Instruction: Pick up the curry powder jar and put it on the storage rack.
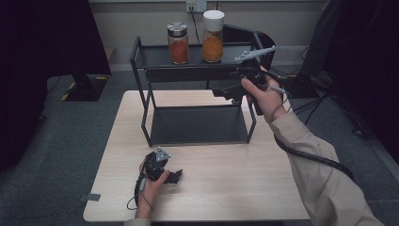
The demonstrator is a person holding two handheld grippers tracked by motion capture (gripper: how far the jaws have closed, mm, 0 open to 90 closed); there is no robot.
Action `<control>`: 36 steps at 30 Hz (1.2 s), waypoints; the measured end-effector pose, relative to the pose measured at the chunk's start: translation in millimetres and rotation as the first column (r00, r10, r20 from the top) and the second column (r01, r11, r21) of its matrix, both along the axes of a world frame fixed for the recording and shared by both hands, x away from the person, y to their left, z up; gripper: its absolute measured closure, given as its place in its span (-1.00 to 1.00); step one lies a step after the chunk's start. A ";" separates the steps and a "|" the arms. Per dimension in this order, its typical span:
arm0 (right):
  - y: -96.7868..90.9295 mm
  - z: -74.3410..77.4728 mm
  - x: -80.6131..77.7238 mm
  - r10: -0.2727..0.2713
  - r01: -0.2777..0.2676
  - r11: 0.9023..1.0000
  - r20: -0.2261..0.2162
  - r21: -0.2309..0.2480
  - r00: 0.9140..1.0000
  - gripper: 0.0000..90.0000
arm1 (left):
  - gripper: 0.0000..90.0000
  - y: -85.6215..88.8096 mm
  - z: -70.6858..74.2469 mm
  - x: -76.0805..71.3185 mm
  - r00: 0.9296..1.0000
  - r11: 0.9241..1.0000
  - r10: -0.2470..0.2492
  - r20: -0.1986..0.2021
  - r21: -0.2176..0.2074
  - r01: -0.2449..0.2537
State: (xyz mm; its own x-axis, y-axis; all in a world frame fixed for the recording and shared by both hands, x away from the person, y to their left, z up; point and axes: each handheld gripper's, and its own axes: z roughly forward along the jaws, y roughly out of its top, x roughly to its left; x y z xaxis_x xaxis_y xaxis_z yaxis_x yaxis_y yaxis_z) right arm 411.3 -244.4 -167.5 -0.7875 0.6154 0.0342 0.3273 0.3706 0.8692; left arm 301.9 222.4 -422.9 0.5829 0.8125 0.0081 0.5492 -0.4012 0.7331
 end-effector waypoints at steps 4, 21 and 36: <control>-4.9 -5.9 -2.1 0.011 -0.011 1.000 -0.001 0.004 1.000 -0.96 | -1.00 0.0 0.0 0.1 1.000 1.000 0.000 0.000 0.000 0.000; -19.2 -35.6 -12.7 0.040 -0.041 0.999 -0.015 -0.008 0.999 -0.96 | -1.00 0.0 -0.4 -0.1 1.000 1.000 0.000 0.002 -0.001 0.000; -39.5 -70.1 -22.2 0.041 -0.041 0.999 -0.039 0.000 0.998 -0.96 | -1.00 0.0 -0.5 -0.2 1.000 1.000 0.001 0.002 -0.002 -0.001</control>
State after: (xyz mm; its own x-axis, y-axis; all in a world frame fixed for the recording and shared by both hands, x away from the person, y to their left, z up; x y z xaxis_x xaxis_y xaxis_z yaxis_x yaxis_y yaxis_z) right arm 389.1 -283.9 -237.6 -0.8102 0.5826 0.0651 0.3453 0.3847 0.8560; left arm 301.7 222.3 -423.4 0.5821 0.8131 0.0082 0.5478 -0.3996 0.7350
